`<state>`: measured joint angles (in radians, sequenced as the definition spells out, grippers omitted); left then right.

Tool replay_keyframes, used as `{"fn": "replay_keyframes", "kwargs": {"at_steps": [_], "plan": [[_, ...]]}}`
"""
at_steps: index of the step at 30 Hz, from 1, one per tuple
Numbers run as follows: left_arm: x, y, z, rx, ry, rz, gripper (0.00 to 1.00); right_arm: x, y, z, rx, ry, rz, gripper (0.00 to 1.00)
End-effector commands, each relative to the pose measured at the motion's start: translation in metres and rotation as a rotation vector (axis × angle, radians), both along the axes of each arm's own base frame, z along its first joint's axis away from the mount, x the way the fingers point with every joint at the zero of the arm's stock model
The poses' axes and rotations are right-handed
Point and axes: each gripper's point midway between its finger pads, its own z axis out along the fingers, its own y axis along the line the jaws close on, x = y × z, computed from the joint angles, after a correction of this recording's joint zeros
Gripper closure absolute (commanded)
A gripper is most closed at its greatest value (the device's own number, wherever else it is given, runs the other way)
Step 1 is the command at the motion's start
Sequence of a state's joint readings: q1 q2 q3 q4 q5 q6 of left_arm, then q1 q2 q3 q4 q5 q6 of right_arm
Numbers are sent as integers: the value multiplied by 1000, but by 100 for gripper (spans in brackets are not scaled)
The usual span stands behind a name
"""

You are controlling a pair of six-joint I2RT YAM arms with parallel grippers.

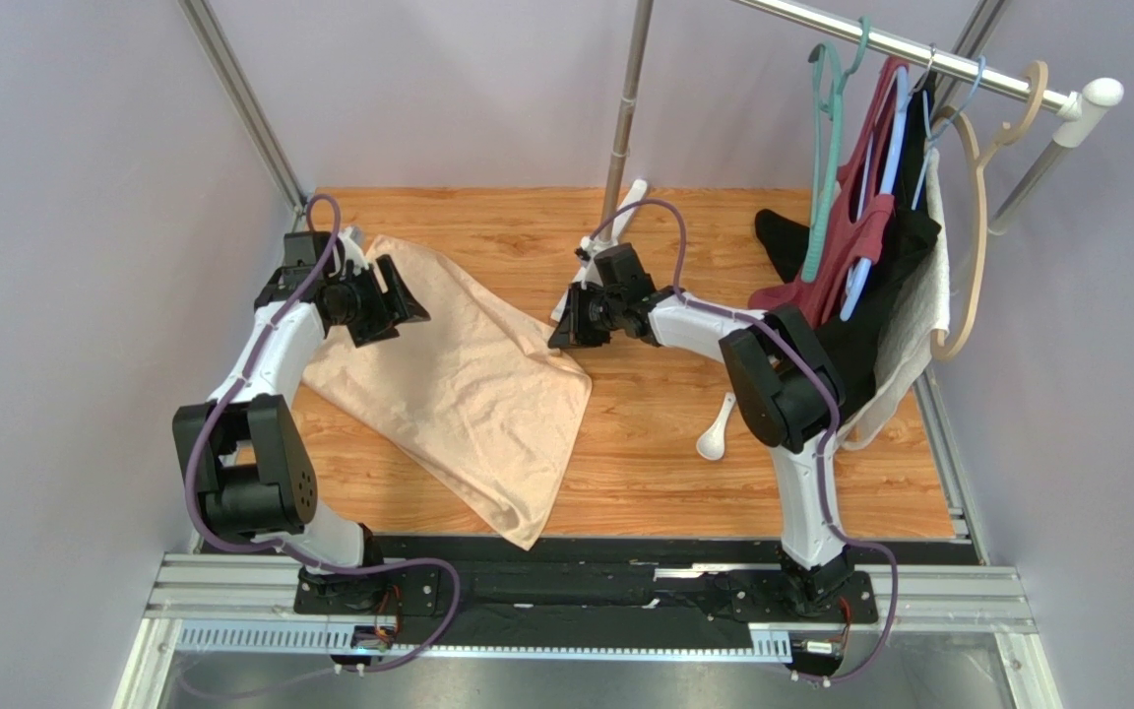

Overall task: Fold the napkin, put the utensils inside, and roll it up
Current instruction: Flatten the napkin out

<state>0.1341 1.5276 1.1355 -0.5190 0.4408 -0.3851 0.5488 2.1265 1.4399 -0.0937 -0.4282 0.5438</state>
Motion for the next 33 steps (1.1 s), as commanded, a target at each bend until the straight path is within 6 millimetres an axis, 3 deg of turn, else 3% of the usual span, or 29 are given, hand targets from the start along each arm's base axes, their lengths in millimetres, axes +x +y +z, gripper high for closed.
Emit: {"fn": "replay_keyframes", "kwargs": {"at_steps": [1, 6, 10, 13, 17, 18, 20, 21, 24, 27, 28, 31, 33], "plan": [[3, -3, 20, -15, -69, -7, 26, 25, -2, 73, -11, -198, -14, 100], [-2, 2, 19, 14, -61, 1, 26, 58, -32, 81, -157, -289, -86, 100], [-10, 14, 23, 94, -71, 30, 26, 85, -78, 95, -315, -394, -203, 100], [-15, 15, 27, 109, -82, 42, 25, 100, -105, 99, -412, -443, -273, 100], [-30, 10, 22, 83, -75, 46, 24, 109, -125, 95, -504, -454, -313, 100], [-34, 10, 26, 85, -90, 59, 23, 108, -125, 96, -510, -454, -312, 96], [-42, 19, 22, 122, -91, 101, 22, 102, -125, 96, -516, -439, -301, 61], [-46, 25, 28, 146, -116, 127, 21, 97, -123, 98, -508, -441, -293, 44], [-58, 56, 26, 218, -115, 251, 17, 77, -100, 111, -427, -470, -233, 31], [-64, 80, 17, 212, -92, 353, 17, 44, -66, 119, -335, -476, -128, 31], [-64, 82, 13, 202, -81, 368, 18, 26, -51, 112, -332, -473, -86, 31], [-58, 86, 0, 176, -46, 395, 21, -21, -4, 118, -240, -485, 57, 31], [-55, 86, -15, 164, 6, 388, 25, -46, 14, 113, -201, -465, 124, 31]]}}
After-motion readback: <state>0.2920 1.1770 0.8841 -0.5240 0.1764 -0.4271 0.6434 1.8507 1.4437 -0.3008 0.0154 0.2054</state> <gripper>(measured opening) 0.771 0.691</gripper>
